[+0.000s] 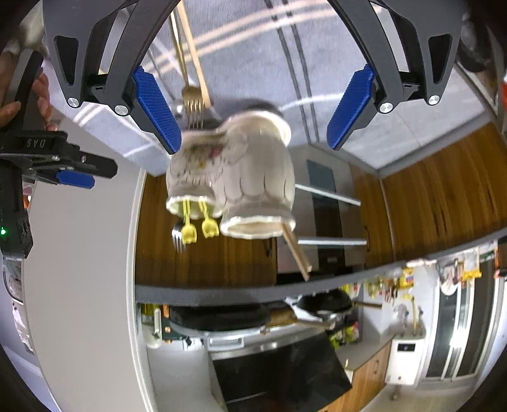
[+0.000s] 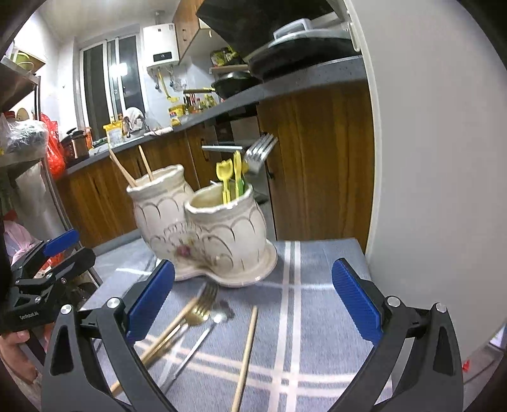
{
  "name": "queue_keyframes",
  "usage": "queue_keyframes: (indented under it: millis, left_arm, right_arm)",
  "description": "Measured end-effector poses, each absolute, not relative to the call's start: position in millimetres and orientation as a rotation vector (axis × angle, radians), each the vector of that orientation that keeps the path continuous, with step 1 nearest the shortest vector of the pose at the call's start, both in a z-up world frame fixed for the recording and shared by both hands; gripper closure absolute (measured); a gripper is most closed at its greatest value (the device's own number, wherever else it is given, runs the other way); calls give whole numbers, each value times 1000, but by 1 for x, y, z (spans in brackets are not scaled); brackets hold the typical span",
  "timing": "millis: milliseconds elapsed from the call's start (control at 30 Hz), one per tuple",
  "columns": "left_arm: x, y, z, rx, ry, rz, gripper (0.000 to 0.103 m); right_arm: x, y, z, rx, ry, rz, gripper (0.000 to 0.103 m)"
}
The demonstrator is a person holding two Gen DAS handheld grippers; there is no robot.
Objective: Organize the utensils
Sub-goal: 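Open both tools and move them back over the remaining utensils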
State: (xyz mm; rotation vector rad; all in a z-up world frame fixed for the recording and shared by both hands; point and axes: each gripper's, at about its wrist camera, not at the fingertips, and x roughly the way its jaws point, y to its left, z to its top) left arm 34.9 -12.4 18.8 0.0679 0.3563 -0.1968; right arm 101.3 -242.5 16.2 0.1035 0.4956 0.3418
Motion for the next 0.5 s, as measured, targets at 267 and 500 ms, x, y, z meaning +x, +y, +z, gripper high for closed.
queue_keyframes:
  millis: [267, 500]
  left_arm:
    - [41, -21, -4, 123, 503, -188, 10]
    - [53, -24, -20, 125, 623, -205, 10]
  right_arm:
    - [92, -236, 3, 28, 540, 299, 5]
    - [94, -228, -7, -52, 587, 270, 5]
